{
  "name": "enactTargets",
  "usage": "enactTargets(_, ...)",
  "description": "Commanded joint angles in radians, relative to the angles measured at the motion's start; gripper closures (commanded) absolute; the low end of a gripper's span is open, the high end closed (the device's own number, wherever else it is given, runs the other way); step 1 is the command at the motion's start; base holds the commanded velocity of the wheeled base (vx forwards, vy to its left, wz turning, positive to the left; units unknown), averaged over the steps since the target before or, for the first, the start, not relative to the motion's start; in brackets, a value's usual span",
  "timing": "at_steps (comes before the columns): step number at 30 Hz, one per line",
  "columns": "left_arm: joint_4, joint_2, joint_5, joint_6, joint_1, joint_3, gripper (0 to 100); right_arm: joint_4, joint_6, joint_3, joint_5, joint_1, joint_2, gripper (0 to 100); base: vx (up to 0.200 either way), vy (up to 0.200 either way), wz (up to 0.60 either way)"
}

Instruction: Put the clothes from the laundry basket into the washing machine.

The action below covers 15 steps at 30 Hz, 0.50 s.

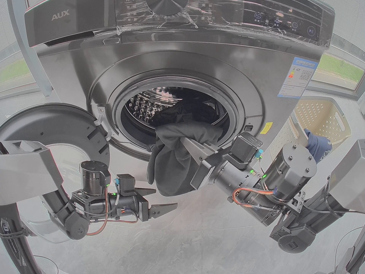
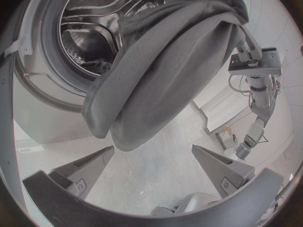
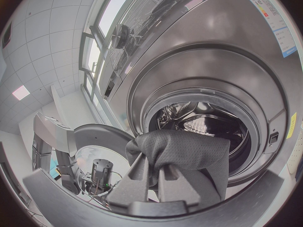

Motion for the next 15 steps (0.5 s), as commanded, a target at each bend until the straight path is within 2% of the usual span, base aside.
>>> enactTargets(1, -0.012, 0.078, 0.005, -0.002, -0.005, -0.041, 0, -0.001, 0.001, -0.002, 0.000, 0.001, 0.001, 100, 0.000, 0.000, 0.00)
enactTargets(10, -0.021, 0.123, 0.024, -0.008, -0.014, -0.122, 0, -0.002, 0.002, -0.001, 0.000, 0.001, 0.001, 100, 0.000, 0.000, 0.00)
enactTargets(15, -0.081, 0.132, 0.027, -0.047, -0.032, -0.141, 0, -0.002, 0.002, 0.001, 0.000, 0.001, 0.001, 100, 0.000, 0.000, 0.00)
